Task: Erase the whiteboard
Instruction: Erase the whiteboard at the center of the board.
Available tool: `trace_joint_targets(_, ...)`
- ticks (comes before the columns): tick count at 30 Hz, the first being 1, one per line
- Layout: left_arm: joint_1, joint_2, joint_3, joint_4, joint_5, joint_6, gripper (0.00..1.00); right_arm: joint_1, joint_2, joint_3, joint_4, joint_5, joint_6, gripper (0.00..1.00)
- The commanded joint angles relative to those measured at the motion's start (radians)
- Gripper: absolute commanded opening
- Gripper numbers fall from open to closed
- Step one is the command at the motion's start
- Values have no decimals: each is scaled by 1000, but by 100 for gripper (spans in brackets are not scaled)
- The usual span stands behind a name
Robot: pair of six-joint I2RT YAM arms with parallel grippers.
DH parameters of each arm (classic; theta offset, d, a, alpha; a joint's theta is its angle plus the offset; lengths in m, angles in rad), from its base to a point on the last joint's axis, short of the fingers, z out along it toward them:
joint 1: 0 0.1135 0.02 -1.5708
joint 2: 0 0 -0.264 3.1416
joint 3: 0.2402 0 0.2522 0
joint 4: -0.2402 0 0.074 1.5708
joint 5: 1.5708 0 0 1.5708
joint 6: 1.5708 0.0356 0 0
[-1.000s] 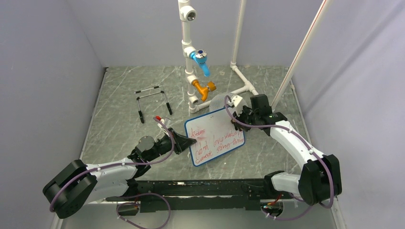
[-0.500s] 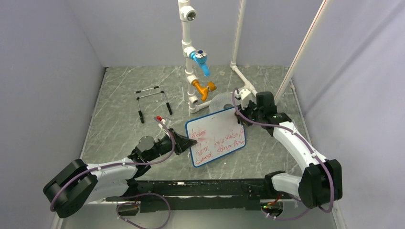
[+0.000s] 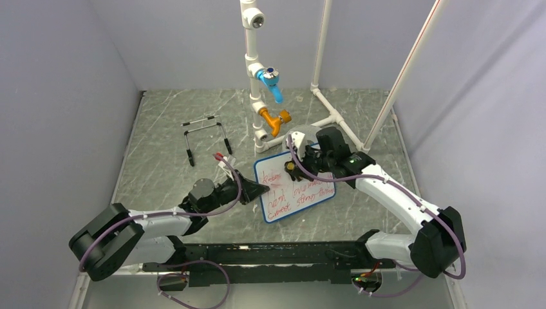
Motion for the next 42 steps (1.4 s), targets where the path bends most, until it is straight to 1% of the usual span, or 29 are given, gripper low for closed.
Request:
trace_joint_targets(1,-24,36,87,108,169,-5,0,90,23,58,63,78,29,0)
trace_joint_targets(3,-26,55,101,121,174,-12,0,112,27,68,71,140,45,0)
trace_joint_targets(6,-25,67,108,126,171,-16,0,96,3,49,113,273,70,0)
trace_joint_targets(9,-26,67,108,126,173,-18,0,20,-19,20,138,332,108,0)
trace_joint_targets(12,-26,62,108,116,184,-11,0,-44,-35,-2,142,366,111,0)
trace_joint_targets(20,-23,12,83,87,173,19,0,-238,-58,-74,70,317,44,0)
trace_joint_targets(25,-14,-23,57,85,173,25,0,-284,-70,-95,32,292,22,0)
trace_joint_targets(28,-7,-52,42,76,168,31,0,-291,-83,-110,8,248,1,0)
trace_joint_targets(32,-4,-73,37,68,169,39,0,-281,-108,-115,-52,5,-54,0)
trace_joint_targets(33,-3,-74,36,70,172,38,0,-266,-111,-113,-54,-31,-59,0)
trace_joint_targets(37,-2,-61,39,81,177,33,0,-188,-111,-93,-37,-79,-70,0)
trace_joint_targets(39,-2,-53,37,95,179,22,0,-169,-97,-70,-15,-67,-41,0)
trace_joint_targets(40,-2,-49,36,107,180,16,0,-170,-93,-59,9,-23,-10,0)
trace_joint_targets(42,-3,-45,34,127,182,9,0,-179,-92,-46,67,135,54,0)
